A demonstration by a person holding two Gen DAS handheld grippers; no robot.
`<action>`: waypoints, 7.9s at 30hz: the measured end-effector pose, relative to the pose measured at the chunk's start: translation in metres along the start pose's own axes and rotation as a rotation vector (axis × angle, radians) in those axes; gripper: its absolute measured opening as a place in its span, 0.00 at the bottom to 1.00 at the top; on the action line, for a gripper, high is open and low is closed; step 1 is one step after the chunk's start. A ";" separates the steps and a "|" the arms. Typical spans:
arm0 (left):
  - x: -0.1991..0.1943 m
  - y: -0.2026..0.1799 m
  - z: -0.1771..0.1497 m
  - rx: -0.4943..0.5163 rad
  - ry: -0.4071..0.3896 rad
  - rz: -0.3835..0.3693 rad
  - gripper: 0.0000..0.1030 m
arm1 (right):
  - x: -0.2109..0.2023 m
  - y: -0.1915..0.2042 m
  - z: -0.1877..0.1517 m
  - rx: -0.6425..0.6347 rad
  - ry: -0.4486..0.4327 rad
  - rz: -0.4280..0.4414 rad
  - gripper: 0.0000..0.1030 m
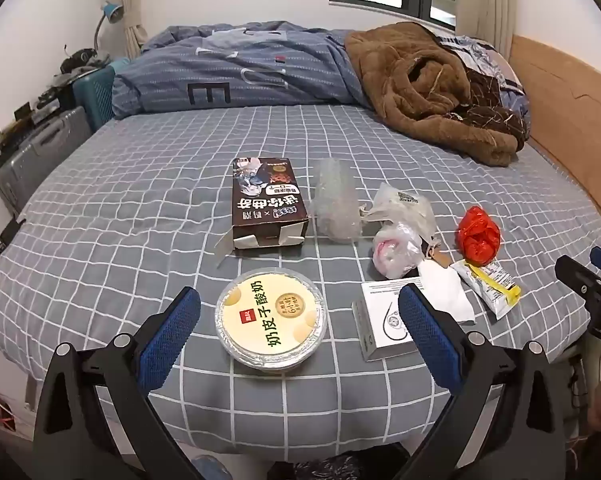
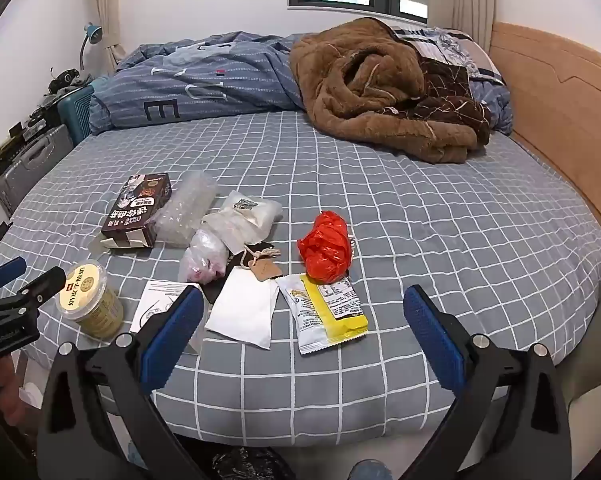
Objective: Collect trash
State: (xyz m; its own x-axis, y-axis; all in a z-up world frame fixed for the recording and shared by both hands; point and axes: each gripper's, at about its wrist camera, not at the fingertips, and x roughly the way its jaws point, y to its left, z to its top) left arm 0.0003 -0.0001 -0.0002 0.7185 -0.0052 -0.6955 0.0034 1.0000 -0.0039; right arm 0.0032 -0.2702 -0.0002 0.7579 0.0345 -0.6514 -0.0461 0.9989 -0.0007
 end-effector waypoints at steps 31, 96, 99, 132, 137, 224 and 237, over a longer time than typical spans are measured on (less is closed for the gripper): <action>0.002 -0.005 -0.001 -0.006 0.010 -0.011 0.94 | 0.003 0.000 0.000 0.002 0.001 0.000 0.93; 0.009 -0.003 -0.005 -0.004 0.035 -0.002 0.94 | 0.010 -0.004 0.003 -0.007 0.000 -0.003 0.93; 0.020 -0.002 -0.002 -0.002 0.056 0.010 0.94 | 0.019 -0.007 0.012 -0.014 -0.006 -0.013 0.93; 0.099 0.015 -0.011 0.006 0.216 0.056 0.84 | 0.188 -0.034 0.036 -0.014 0.236 0.001 0.38; 0.095 0.012 -0.007 0.006 0.206 0.029 0.84 | 0.179 -0.032 0.038 -0.022 0.207 0.004 0.31; -0.082 0.020 -0.121 -0.084 0.143 0.001 0.84 | -0.078 0.057 -0.103 -0.056 0.101 0.158 0.29; -0.071 0.025 -0.174 -0.085 0.236 0.024 0.84 | -0.063 0.066 -0.158 -0.061 0.205 0.164 0.29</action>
State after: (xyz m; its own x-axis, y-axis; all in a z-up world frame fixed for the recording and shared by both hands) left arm -0.1714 0.0257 -0.0760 0.5350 0.0084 -0.8448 -0.0772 0.9963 -0.0389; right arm -0.1499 -0.2117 -0.0792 0.5898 0.1825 -0.7867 -0.2013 0.9766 0.0757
